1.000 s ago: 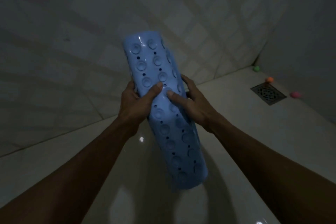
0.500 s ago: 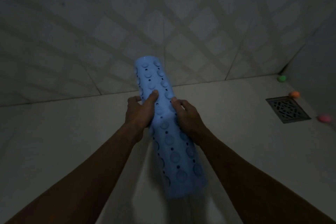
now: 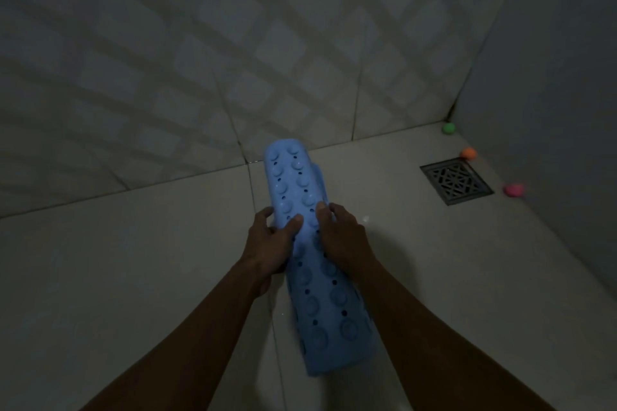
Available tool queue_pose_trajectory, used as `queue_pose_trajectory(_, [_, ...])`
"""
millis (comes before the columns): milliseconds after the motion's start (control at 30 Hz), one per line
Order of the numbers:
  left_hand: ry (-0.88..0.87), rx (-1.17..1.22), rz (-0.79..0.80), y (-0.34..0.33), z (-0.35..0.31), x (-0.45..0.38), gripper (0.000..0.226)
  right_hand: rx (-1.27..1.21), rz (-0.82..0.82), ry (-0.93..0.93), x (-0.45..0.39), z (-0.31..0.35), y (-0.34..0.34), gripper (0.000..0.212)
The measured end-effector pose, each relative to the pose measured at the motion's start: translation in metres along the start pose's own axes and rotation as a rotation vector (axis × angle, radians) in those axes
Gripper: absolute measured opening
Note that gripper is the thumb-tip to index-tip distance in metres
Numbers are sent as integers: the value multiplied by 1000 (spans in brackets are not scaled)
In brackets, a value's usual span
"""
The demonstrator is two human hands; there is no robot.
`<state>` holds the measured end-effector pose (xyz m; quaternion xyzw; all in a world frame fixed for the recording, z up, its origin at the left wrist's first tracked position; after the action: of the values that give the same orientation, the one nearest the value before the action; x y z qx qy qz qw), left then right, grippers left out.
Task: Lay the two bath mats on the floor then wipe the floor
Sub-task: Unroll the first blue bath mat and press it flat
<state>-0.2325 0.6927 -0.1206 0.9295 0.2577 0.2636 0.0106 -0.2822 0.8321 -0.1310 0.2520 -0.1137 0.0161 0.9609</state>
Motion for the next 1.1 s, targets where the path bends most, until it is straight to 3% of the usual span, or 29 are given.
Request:
queue_pose_trajectory(300, [-26,68,44,-29,22,-10,46,123,22,29,-19,-32,-5,57])
queue_pose_trajectory(533, [-88,-40,4,-28,29,-13,49,171,20,28,-19,-43,-13,60])
queue_pose_trajectory(700, [-126,-168,-74,-14,29,-13,54,469,-86,123,-12,-30,-12,52])
queue_pose_trajectory(900, [-72,-216,-131,18,32,-16,44,157,-58,127,0,-9,-34,46])
queue_pose_trajectory(1100, [-84,-289,-118,47,39,6,62,233,31,14,17,-11,-50,59])
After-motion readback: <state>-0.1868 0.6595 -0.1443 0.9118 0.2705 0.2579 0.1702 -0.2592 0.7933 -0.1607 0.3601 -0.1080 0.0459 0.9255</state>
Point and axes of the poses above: each hand's wrist, its own x-axis away from the middle knuckle, its own y-axis out of the back of the hand, z = x × y, the point moved 5 cm from there along -x, towards the middle knuckle, and after that the axes turned 10 degrees about -z, right-handed, at the moved point
